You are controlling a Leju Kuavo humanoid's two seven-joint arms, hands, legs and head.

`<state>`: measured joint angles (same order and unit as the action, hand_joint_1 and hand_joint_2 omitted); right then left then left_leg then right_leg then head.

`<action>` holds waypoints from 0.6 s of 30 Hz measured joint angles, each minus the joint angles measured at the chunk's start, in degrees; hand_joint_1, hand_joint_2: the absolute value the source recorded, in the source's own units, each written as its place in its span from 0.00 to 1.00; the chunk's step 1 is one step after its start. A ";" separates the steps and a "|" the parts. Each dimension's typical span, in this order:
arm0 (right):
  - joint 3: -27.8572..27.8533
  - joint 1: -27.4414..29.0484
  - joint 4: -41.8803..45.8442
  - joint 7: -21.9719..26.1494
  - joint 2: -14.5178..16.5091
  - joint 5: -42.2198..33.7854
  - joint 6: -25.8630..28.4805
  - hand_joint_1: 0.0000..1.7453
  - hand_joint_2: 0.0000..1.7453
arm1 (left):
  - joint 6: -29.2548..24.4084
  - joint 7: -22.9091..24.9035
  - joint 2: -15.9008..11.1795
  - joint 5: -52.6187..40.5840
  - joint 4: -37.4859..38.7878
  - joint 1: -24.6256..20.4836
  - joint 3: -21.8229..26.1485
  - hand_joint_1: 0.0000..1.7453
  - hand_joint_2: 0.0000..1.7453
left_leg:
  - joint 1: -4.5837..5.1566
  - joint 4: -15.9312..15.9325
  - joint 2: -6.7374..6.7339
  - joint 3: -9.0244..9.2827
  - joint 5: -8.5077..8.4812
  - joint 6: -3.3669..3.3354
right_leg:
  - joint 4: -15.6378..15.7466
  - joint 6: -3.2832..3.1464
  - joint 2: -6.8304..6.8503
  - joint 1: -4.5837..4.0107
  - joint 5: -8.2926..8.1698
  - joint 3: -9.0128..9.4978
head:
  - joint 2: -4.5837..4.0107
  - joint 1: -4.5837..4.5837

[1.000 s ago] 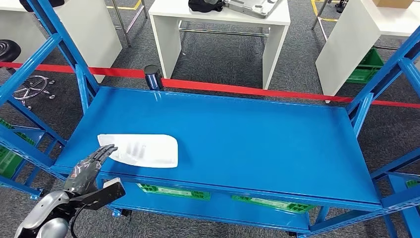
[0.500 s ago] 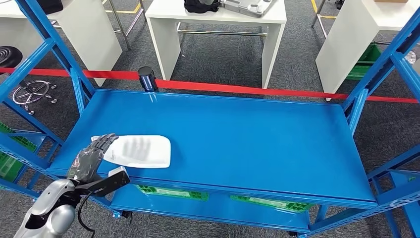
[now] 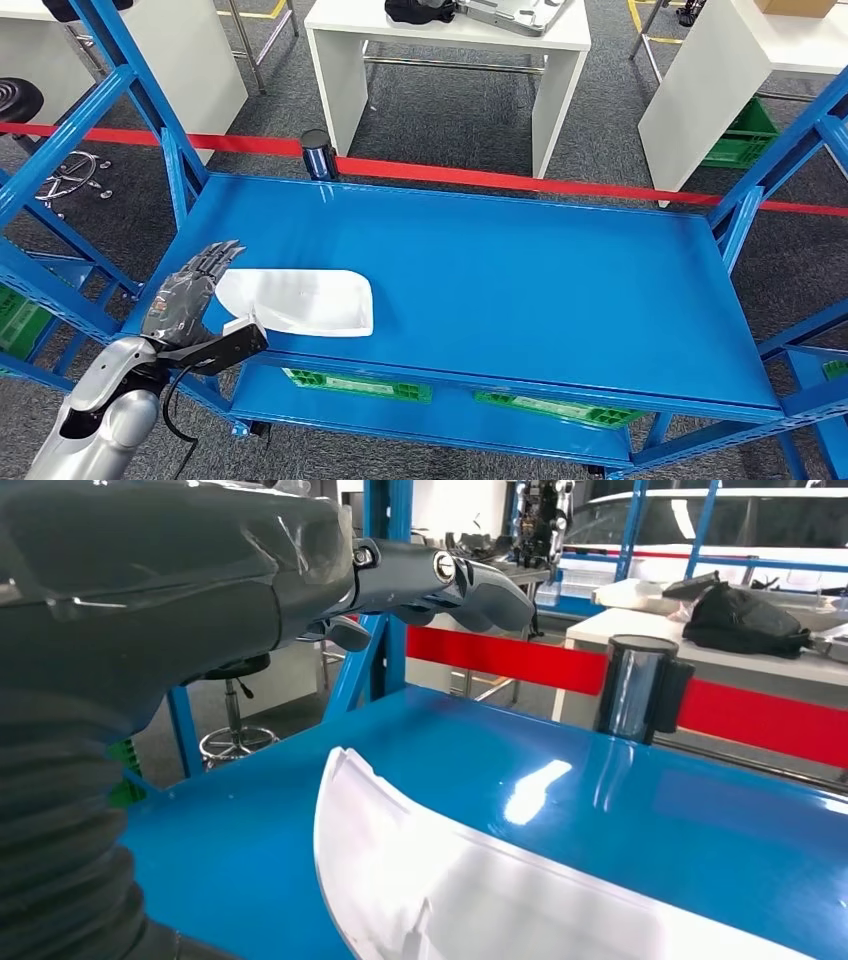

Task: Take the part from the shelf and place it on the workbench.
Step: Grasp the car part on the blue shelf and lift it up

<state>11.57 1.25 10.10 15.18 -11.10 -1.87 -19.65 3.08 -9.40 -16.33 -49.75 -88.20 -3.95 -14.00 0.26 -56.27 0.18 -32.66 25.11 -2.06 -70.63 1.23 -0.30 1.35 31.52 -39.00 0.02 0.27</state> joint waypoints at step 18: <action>0.05 -0.02 0.00 0.55 0.24 -0.19 -0.40 0.00 0.00 | 1.33 -0.09 0.44 1.01 4.40 -1.79 -2.26 0.00 1.00 | -0.86 -3.82 -0.05 -1.58 1.14 2.66 | 13.51 -1.55 -0.19 -0.15 -4.98 7.01 | 0.00 0.60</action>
<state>11.62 1.23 10.10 15.73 -10.86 -2.05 -20.06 4.41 -9.49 -15.89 -48.74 -83.80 -5.74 -16.26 -0.60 -60.09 0.13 -34.24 26.25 0.60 -57.12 -0.32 -0.49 1.20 26.54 -31.99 0.02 0.87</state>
